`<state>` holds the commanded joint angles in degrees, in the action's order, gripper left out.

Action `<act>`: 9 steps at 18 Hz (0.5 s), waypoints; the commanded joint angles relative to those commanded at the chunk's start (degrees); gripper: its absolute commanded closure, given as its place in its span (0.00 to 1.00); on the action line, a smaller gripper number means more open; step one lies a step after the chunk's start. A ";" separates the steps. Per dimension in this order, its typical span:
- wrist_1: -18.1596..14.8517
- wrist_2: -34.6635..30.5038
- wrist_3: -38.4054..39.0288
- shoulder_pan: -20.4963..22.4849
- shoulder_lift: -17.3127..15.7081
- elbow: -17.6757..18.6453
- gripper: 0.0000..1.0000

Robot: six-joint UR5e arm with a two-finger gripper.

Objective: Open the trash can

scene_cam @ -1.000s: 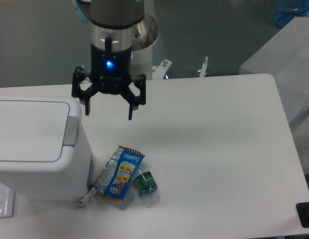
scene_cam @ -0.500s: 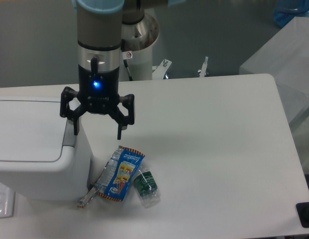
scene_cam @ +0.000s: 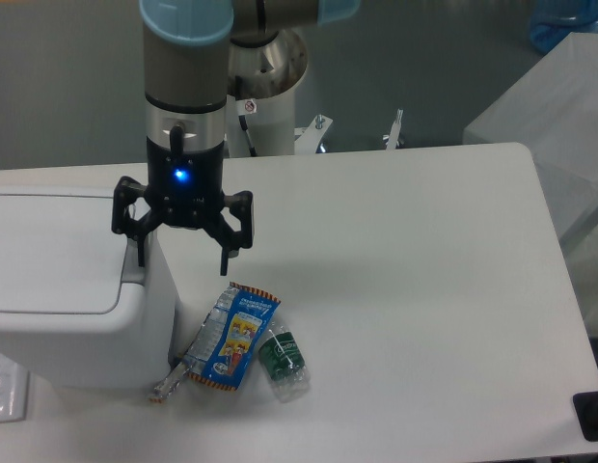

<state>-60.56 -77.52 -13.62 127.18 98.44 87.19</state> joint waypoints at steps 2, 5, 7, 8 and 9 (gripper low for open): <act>0.00 0.00 0.00 -0.09 0.00 0.09 0.00; 0.00 0.00 0.00 -0.26 0.09 0.09 0.00; 0.00 -0.09 0.00 -0.35 0.17 0.35 0.00; 0.09 -0.09 0.00 -0.44 0.18 0.61 0.00; 0.09 -0.17 0.00 -0.44 0.18 0.62 0.00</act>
<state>-60.47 -77.69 -13.62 126.74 98.61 87.80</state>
